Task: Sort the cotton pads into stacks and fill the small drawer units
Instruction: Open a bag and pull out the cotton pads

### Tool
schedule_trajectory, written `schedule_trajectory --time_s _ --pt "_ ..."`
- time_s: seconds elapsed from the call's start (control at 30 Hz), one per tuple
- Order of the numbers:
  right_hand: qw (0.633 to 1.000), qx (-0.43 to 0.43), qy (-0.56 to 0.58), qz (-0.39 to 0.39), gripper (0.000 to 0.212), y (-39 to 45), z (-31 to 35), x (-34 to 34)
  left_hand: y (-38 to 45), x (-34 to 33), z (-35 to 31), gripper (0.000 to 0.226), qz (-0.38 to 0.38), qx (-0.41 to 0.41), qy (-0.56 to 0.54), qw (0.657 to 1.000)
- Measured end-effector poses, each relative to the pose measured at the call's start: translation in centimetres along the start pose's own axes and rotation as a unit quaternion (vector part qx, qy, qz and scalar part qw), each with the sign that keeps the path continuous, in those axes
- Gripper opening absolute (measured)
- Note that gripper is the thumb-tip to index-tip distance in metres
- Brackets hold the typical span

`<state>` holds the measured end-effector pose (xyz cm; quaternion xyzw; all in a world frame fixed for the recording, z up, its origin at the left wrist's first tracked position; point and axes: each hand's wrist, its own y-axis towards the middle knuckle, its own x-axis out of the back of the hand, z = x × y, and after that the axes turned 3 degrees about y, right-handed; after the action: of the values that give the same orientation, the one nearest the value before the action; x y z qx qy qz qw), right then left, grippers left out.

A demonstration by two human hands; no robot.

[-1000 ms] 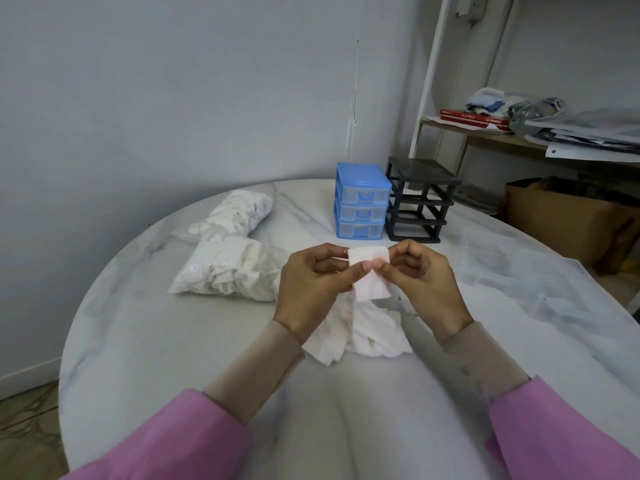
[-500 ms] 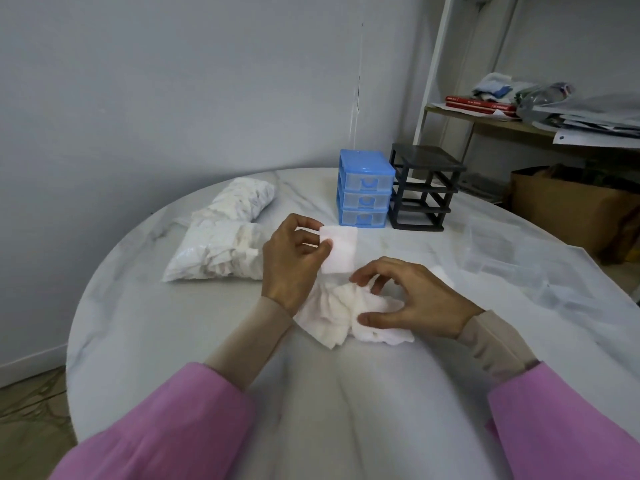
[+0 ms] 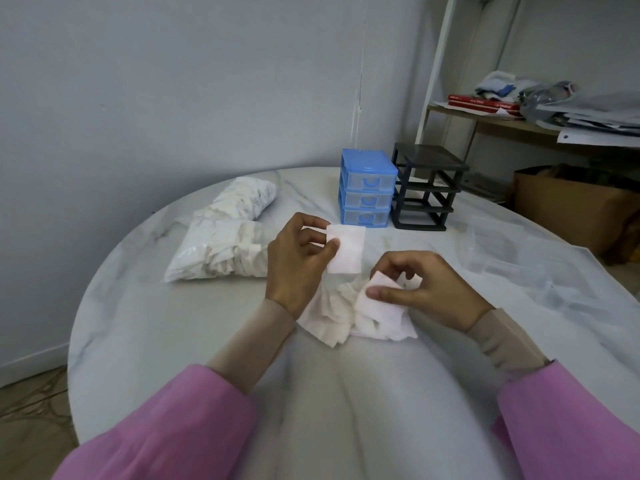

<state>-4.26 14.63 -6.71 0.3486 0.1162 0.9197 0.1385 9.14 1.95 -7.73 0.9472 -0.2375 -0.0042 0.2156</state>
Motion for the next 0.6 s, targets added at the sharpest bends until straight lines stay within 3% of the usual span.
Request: schedule_trajectory --time_s 0.1,0.27,0.43,0.6 --pt "0.99 0.007 0.125 -0.06 0.017 0.2 0.1 0.2 0.2 -0.1 0.2 0.02 0.011 0.026 -0.027 0.999" --pt "0.945 -0.023 0.275 -0.177 0.011 0.6 0.5 -0.2 -0.3 -0.5 -0.3 0.006 0.084 0.085 -0.114 0.986" --pt "0.944 -0.013 0.255 -0.209 0.015 0.6 0.7 -0.9 -1.2 -1.0 -1.1 0.01 0.159 0.093 -0.133 0.974" --pt "0.946 -0.005 0.227 -0.233 0.02 0.6 0.6 -0.9 -1.3 -1.0 -1.2 0.014 0.163 0.089 -0.14 0.972"
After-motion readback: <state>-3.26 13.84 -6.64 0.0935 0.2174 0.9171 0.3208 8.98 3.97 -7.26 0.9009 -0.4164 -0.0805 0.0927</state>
